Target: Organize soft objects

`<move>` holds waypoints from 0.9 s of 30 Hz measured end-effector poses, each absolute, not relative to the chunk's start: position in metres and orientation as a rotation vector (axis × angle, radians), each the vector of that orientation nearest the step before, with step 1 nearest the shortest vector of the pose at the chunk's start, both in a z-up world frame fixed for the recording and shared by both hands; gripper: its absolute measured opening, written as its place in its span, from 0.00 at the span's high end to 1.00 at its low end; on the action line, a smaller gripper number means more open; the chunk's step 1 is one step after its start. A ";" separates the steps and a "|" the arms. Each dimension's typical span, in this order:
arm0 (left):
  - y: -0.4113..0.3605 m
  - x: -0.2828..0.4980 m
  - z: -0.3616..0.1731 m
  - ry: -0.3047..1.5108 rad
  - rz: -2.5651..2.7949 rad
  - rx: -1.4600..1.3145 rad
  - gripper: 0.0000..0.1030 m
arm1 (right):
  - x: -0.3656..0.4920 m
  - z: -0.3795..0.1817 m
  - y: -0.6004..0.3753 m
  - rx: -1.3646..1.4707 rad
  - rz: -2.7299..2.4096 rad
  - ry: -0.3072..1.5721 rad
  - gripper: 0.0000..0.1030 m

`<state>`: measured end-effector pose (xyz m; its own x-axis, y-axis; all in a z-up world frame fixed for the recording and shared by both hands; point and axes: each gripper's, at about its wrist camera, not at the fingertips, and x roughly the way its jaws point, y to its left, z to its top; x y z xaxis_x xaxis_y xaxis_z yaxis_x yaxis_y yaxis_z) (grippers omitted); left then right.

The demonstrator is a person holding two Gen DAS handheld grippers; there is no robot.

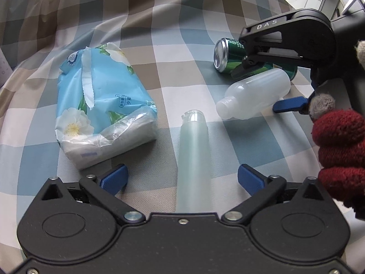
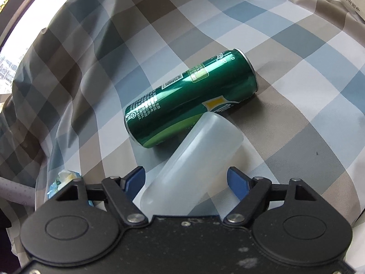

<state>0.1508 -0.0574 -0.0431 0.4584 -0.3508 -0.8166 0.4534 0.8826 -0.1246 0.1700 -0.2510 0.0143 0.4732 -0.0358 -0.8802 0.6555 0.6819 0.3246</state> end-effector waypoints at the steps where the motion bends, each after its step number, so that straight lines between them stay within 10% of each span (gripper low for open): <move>1: -0.056 0.151 -0.043 0.976 -0.498 0.107 0.04 | 0.171 0.015 -0.252 0.713 -0.467 1.003 0.32; 12: -0.030 0.155 -0.036 0.990 -0.533 -0.040 0.06 | 0.154 0.023 -0.271 0.723 -0.366 1.009 0.47; 27: -0.053 0.142 -0.034 0.909 -0.609 0.086 0.43 | 0.116 0.021 -0.272 0.582 -0.326 0.958 0.33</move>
